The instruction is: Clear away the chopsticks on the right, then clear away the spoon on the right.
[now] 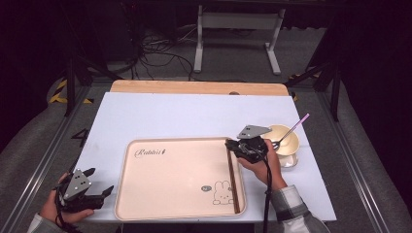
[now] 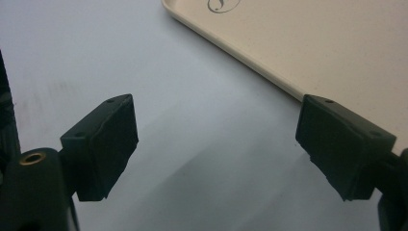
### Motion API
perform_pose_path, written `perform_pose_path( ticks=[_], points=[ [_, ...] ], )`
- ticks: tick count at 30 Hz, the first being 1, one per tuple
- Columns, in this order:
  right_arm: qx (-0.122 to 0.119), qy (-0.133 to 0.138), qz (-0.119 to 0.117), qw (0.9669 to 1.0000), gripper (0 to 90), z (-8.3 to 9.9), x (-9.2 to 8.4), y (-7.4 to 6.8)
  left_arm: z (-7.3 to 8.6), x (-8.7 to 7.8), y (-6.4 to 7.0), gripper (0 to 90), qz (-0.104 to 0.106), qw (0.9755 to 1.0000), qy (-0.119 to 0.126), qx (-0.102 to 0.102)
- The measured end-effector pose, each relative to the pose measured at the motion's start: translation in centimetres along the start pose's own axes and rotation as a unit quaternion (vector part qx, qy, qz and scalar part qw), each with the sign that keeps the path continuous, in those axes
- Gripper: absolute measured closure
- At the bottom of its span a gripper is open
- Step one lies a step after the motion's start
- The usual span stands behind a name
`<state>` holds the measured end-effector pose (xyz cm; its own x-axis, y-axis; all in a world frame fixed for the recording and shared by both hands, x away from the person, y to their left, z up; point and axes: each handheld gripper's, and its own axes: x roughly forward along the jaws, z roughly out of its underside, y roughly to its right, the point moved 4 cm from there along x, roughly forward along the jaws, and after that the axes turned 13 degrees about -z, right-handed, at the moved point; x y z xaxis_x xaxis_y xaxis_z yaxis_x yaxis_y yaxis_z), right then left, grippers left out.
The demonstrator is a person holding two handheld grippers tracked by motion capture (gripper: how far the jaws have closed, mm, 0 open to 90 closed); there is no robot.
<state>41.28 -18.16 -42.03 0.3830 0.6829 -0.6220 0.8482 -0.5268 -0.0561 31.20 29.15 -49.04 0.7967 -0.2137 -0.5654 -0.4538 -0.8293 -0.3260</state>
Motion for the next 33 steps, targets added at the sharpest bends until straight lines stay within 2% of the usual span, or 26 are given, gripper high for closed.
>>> perform_pose_path(
  ticks=[4, 8, 9, 10, 14, 15, 16, 19, 20, 25, 29, 32, 33],
  points=[
    [-0.008, 0.01, 0.023, 0.9997, 77.9, 0.4, -2.5, 0.2, 0.0, 0.0, 0.0, 15.5, 0.001, 1.0, -0.001, 0.001],
    [0.002, 0.025, 0.051, 0.9984, 73.8, 0.9, -4.9, 1.1, 0.0, 0.0, 0.1, 15.5, 0.002, 1.0, 0.0, 0.001],
    [0.002, 0.025, 0.051, 0.9984, 73.8, 0.9, -4.9, 1.1, -0.1, 0.0, 0.1, 15.5, 0.002, 1.0, 0.0, 0.002],
    [0.012, 0.038, 0.064, 0.9971, 71.9, 1.2, -6.3, 1.7, 0.0, -0.1, 0.1, 15.6, 0.002, 1.0, -0.001, 0.004],
    [0.039, 0.059, 0.097, 0.9928, 66.9, 2.1, -9.3, 3.0, -0.1, 0.0, 0.1, 15.5, 0.001, 1.0, -0.001, 0.003],
    [0.039, 0.059, 0.097, 0.9928, 66.9, 2.1, -9.3, 3.0, 0.0, 0.0, 0.1, 15.5, 0.001, 1.0, -0.001, 0.003],
    [0.056, 0.065, 0.126, 0.9884, 64.8, 2.8, -10.8, 3.9, 0.0, 0.0, 0.1, 15.5, 0.001, 1.0, -0.001, 0.004],
    [0.073, 0.07, 0.15, 0.9836, 62.7, 3.7, -12.3, 5.0, 0.0, -0.1, 0.2, 15.5, 0.001, 1.0, -0.002, 0.001],
    [0.073, 0.07, 0.15, 0.9836, 62.7, 3.7, -12.3, 5.0, 0.0, -0.1, 0.1, 15.5, 0.001, 1.0, -0.001, 0.003],
    [0.101, 0.083, 0.176, 0.9756, 59.3, 5.2, -14.7, 6.5, -0.3, 0.2, 0.3, 15.5, -0.001, 1.0, -0.001, 0.008],
    [0.134, 0.091, 0.195, 0.9672, 57.0, 6.6, -16.1, 7.8, -0.6, 0.6, 0.3, 15.5, 0.004, 0.9999, -0.002, 0.012],
    [0.168, 0.099, 0.196, 0.961, 54.5, 8.0, -16.6, 8.9, -0.7, 0.9, 0.4, 15.5, 0.006, 0.9998, -0.003, 0.018],
    [0.178, 0.107, 0.19, 0.9595, 53.8, 8.3, -16.6, 9.2, -0.8, 1.0, 0.4, 15.5, 0.006, 0.9998, -0.003, 0.017]
  ],
)
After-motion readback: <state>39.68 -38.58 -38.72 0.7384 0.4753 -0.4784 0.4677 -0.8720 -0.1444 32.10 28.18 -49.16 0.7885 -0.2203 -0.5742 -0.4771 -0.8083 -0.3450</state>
